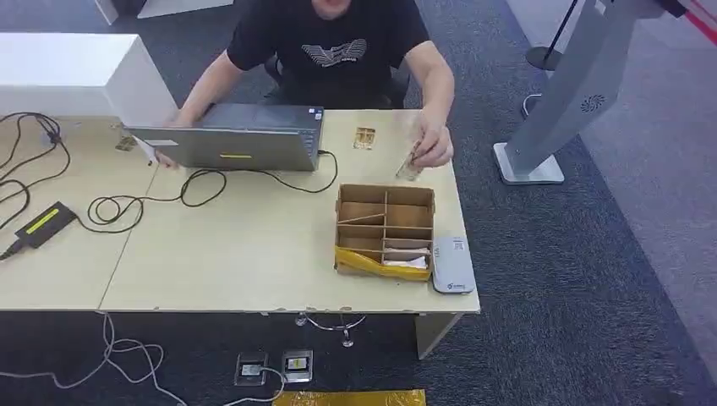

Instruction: Pass the card to the sensor for recognition and then transmit it.

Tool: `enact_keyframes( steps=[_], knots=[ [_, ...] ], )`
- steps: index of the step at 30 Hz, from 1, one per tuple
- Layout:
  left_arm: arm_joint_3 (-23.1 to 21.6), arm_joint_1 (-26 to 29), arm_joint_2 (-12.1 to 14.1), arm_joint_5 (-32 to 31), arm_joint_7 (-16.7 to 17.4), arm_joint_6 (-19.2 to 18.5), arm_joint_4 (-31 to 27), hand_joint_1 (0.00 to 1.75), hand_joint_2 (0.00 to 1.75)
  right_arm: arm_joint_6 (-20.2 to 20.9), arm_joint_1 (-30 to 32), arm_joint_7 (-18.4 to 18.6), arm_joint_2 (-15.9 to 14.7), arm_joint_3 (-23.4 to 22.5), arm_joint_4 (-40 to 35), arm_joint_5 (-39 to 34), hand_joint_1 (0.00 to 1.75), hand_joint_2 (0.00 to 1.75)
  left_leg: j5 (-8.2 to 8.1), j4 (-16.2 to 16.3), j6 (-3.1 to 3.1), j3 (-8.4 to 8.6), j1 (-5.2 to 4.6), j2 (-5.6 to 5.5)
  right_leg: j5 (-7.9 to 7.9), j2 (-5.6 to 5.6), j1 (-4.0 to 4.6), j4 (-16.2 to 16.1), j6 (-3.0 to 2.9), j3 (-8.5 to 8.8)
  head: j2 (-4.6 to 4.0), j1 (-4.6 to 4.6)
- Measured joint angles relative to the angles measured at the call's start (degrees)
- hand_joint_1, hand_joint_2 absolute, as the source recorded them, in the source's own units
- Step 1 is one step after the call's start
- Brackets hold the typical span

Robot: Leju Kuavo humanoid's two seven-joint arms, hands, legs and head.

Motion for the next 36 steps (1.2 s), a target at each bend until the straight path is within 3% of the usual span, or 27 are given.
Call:
enact_keyframes(
  steps=[3,11,22,36],
  knots=[
    [0.3,0.0,-0.2,-1.7,-0.3,-0.1,0.0,0.0,0.0,-0.8,0.2,-1.7,2.6,0.1,0.3,1.5,0.0,0.0,0.0,0.0,-0.01,0.0,-0.01,0.0,0.0,0.0,-0.01,0.0,0.0,0.01,0.0,0.02],
    [0.9,0.0,-0.3,-1.6,-0.6,-1.6,0.0,0.0,0.0,-0.7,0.3,-2.6,5.1,0.1,0.7,2.6,0.0,0.0,0.01,0.0,-0.01,0.0,-0.05,0.02,0.0,0.02,-0.06,0.0,0.0,0.01,0.0,0.0],
    [1.6,0.0,-0.2,-0.6,1.8,-3.1,0.0,0.0,0.0,-0.6,0.3,-2.1,4.2,0.1,0.7,3.7,0.0,0.0,0.01,0.0,-0.01,0.0,-0.06,0.01,0.0,0.02,-0.08,0.0,0.0,0.01,0.0,0.04],
    [2.5,0.0,-0.3,-0.6,1.1,-5.5,0.0,0.0,0.0,0.1,0.3,-1.7,4.0,0.1,0.7,4.2,0.0,0.0,0.01,0.0,-0.01,0.0,-0.06,0.02,0.0,0.02,-0.07,0.0,0.0,0.01,0.0,0.02]
  ],
)
